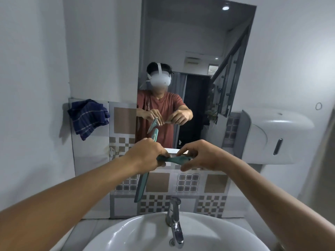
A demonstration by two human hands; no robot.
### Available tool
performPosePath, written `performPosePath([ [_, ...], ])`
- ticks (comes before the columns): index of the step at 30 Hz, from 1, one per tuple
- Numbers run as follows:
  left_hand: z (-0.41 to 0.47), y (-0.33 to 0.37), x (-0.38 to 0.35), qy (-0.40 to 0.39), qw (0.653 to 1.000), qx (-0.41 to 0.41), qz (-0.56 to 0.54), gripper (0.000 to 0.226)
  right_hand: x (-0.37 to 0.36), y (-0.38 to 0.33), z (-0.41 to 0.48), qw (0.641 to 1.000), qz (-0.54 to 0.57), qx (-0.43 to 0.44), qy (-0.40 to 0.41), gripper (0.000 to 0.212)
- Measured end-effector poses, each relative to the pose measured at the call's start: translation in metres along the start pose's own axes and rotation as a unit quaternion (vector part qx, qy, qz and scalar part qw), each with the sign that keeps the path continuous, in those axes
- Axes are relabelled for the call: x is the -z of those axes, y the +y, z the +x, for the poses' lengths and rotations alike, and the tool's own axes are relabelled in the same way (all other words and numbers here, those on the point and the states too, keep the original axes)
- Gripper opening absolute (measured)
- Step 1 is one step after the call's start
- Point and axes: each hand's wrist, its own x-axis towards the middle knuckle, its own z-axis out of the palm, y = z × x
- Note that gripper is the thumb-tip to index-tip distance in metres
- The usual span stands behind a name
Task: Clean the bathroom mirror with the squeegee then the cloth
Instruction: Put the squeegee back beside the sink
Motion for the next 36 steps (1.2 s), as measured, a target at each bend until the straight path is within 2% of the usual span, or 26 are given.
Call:
performPosePath([
  [4, -0.006, -0.005, 0.008, 0.025, 1.0, 0.015, -0.008, 0.033, 0.015, 0.007, -0.01, 0.998, 0.055, 0.017, 0.036, 0.04],
  [8, -0.009, -0.005, 0.011, 0.044, 0.998, 0.031, -0.037, 0.036, 0.019, 0.009, -0.013, 0.98, 0.173, 0.028, 0.092, 0.031],
  [11, -0.009, 0.0, 0.013, 0.042, 0.995, 0.039, -0.088, 0.038, 0.018, 0.003, -0.011, 0.96, 0.264, 0.023, 0.094, 0.034],
  [15, -0.006, 0.006, 0.016, 0.051, 0.985, 0.056, -0.155, 0.035, 0.018, -0.009, -0.005, 0.945, 0.317, 0.024, 0.082, 0.036],
  [20, -0.008, 0.002, 0.02, 0.066, 0.965, 0.098, -0.236, 0.032, 0.009, -0.025, 0.004, 0.904, 0.408, 0.039, 0.123, 0.048],
  [24, -0.013, -0.005, 0.018, 0.069, 0.943, 0.151, -0.29, 0.023, -0.008, -0.037, 0.016, 0.891, 0.425, 0.062, 0.146, 0.055],
  [27, -0.018, -0.01, 0.021, 0.081, 0.924, 0.174, -0.33, 0.02, -0.015, -0.046, 0.023, 0.888, 0.436, 0.079, 0.125, 0.055],
  [31, -0.027, -0.02, 0.025, 0.119, 0.917, 0.196, -0.327, 0.015, -0.024, -0.057, 0.038, 0.915, 0.38, 0.093, 0.096, 0.059],
  [36, -0.04, -0.038, 0.032, 0.148, 0.918, 0.185, -0.317, 0.027, -0.043, -0.071, 0.054, 0.929, 0.343, 0.108, 0.092, 0.065],
])
